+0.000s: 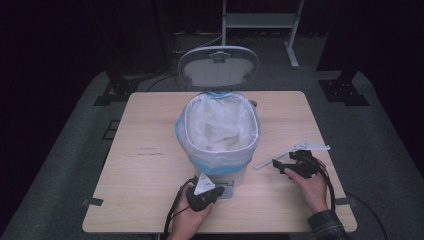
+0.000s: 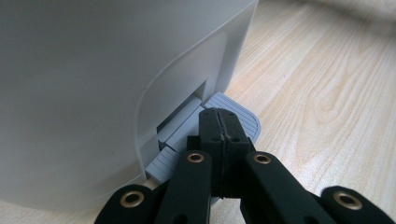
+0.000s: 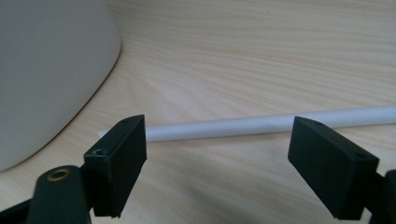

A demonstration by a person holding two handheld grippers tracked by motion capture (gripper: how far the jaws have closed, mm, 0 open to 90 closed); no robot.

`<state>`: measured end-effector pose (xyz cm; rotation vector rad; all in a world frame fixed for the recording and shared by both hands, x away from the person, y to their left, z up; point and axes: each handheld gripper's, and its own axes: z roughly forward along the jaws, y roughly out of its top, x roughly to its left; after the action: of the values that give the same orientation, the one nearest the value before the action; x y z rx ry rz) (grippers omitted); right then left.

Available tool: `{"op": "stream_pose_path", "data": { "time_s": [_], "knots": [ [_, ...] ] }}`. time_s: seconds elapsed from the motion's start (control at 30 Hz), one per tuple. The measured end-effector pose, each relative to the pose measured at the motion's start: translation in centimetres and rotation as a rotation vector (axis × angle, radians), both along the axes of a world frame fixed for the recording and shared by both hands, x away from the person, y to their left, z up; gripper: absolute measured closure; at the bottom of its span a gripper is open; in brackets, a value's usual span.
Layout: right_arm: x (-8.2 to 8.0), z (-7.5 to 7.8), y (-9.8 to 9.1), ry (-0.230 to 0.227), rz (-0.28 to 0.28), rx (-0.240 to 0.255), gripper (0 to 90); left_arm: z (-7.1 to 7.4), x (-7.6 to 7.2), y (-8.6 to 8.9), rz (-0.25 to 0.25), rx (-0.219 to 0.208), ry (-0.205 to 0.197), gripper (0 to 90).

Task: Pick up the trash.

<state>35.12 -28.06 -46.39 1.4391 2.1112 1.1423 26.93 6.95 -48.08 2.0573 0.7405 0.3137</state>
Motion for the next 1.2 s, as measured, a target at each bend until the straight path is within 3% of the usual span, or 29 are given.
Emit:
{"op": "stream_pose_path", "data": {
  "time_s": [0.33, 0.83, 1.0, 1.2],
  "knots": [
    [1.7, -0.4, 1.3, 0.014, -0.046, -0.003, 16.9, 0.0, 0.0, 0.0, 0.001, 0.000, 0.000, 90.0],
    [2.6, -1.5, 2.0, 0.047, -0.087, -0.022, 16.9, 0.0, 0.0, 0.0, 0.001, 0.000, 0.000, 90.0],
    [2.9, -1.8, 2.3, 0.039, -0.095, -0.039, 16.9, 0.0, 0.0, 0.0, 0.001, 0.000, 0.000, 90.0],
    [3.0, -1.5, 2.6, 0.014, -0.116, -0.023, 17.0, 0.0, 0.0, 0.0, 0.001, 0.000, 0.000, 90.0]
  ]
}}
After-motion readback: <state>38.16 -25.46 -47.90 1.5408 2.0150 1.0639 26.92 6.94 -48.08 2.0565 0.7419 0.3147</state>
